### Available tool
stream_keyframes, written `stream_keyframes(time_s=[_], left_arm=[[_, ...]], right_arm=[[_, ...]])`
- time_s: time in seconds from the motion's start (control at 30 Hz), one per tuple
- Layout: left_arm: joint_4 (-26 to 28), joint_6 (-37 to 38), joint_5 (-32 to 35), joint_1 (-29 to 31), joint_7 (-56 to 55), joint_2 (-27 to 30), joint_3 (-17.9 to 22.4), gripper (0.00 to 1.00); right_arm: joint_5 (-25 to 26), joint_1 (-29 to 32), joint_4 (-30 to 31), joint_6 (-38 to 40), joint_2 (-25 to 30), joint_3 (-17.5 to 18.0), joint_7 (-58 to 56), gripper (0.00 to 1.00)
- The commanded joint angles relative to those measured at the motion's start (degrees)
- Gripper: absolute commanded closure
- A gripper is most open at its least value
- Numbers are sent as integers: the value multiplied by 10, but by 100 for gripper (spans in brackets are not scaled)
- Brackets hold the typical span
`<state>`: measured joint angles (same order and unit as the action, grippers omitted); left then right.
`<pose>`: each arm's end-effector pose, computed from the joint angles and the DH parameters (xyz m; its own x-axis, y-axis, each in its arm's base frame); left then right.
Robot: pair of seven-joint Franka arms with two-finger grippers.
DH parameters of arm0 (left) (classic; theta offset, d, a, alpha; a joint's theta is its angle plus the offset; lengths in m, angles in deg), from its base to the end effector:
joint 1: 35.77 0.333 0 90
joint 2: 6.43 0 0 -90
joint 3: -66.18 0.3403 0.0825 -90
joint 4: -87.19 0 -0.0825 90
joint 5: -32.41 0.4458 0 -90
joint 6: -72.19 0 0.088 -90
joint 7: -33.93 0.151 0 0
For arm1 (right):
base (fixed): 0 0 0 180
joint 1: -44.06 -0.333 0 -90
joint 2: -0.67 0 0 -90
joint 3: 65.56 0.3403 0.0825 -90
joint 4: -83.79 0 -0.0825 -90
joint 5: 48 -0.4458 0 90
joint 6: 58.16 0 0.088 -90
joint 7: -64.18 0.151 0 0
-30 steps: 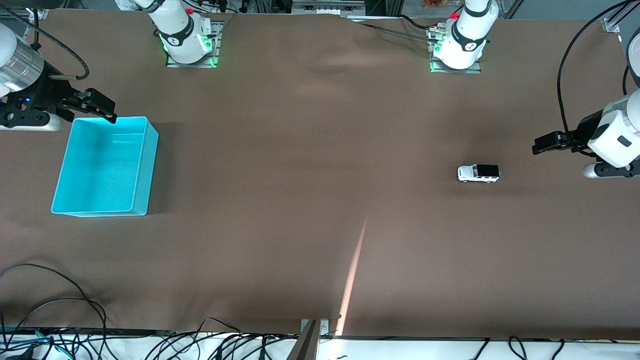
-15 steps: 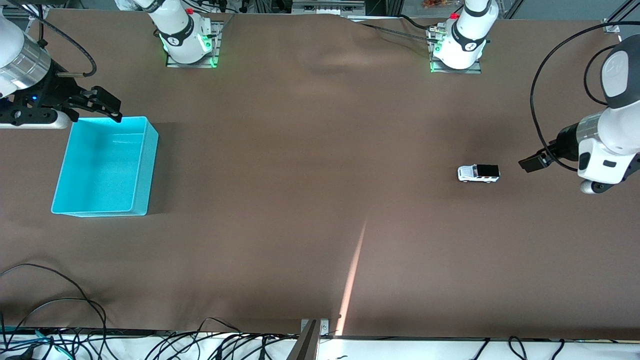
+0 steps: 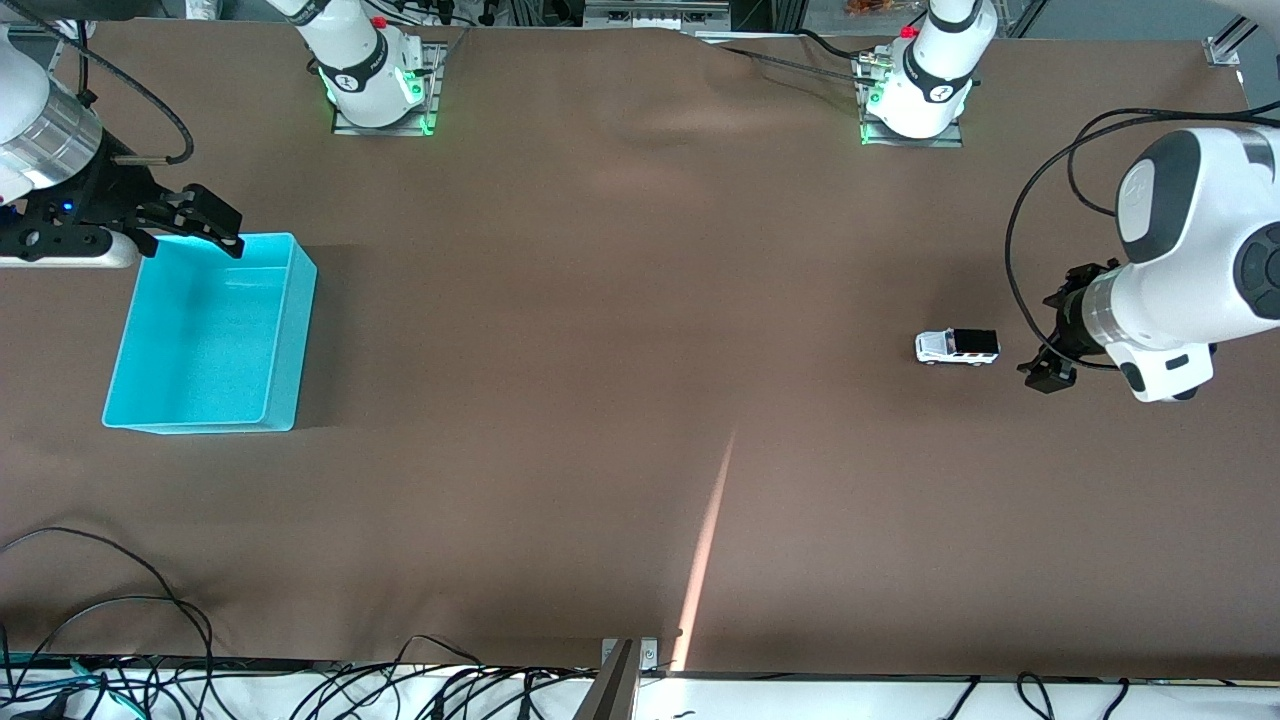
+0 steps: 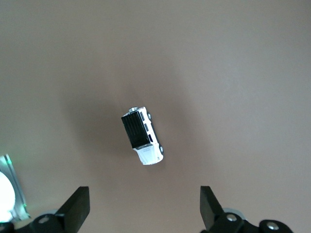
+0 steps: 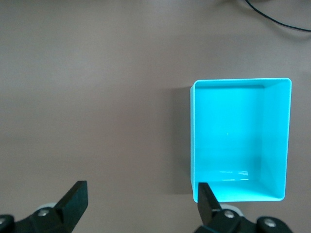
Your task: Wind and store white jeep toy
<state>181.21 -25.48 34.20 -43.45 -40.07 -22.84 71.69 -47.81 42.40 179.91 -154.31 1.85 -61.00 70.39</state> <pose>0.6738 -0.0255 0.3921 0.3192 0.9477 -0.0064 0.9225 -0.3123 -0.2268 0.6143 0.0669 0.5696 0.9998 0.0005 0.0215 0.0005 -1.0000 0.0026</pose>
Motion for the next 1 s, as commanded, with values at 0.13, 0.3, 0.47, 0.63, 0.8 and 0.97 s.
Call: stream_keyframes(time_s=[0.13, 0.3, 0.47, 0.63, 0.8, 0.97], left_arm=[[104, -95, 13, 7, -160, 11, 0, 0], [173, -179, 13, 6, -201, 17, 0, 0], [224, -238, 14, 7, -208, 22, 0, 0], [284, -321, 29, 7, -211, 24, 0, 0], [331, -384, 30, 13, -212, 25, 0, 0], [348, -413, 30, 13, -213, 23, 0, 0]], right_arm=[[5, 0, -14, 3, -10, 0, 3, 0], [5, 0, -15, 3, -10, 1, 3, 0], [5, 0, -15, 2, -10, 0, 3, 0], [5, 0, -15, 3, -10, 1, 2, 0], [5, 0, -15, 2, -10, 1, 2, 0], [5, 0, -15, 3, -10, 0, 2, 0]])
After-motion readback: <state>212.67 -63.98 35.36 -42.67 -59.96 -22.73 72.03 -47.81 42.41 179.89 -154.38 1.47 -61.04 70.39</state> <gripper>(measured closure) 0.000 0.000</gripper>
